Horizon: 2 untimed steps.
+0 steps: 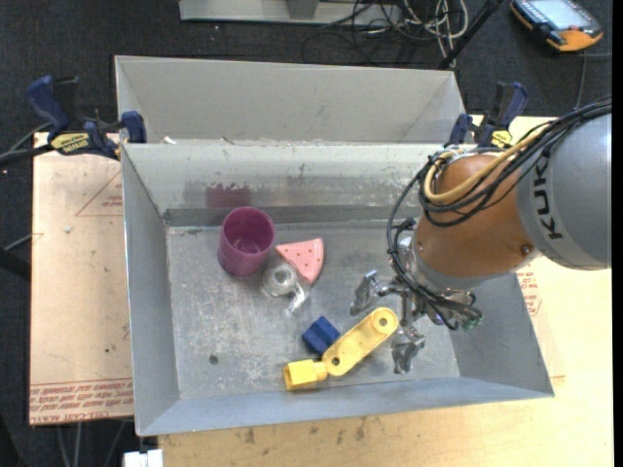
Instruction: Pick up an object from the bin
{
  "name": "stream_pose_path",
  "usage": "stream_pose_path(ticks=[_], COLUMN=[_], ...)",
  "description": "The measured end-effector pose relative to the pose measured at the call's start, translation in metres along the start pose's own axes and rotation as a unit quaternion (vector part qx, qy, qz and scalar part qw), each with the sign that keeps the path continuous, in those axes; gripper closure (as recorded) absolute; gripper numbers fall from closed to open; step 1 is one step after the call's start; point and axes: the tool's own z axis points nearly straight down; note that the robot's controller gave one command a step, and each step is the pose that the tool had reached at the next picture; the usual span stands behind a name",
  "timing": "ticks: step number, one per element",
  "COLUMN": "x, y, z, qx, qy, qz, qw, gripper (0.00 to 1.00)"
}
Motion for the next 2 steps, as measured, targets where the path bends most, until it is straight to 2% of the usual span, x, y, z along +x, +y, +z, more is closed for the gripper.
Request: stream_pose_path(ticks=[1,2], x=[-0.006,-0.02], y=[0.001,0.005], z=[0.032,0.04], qx=[0.0,0.004], qy=[-0.0001,-0.0093], qz=[-0.142,-0.191], qw=[0.9899,0.9815], gripper=[0.0,1.0])
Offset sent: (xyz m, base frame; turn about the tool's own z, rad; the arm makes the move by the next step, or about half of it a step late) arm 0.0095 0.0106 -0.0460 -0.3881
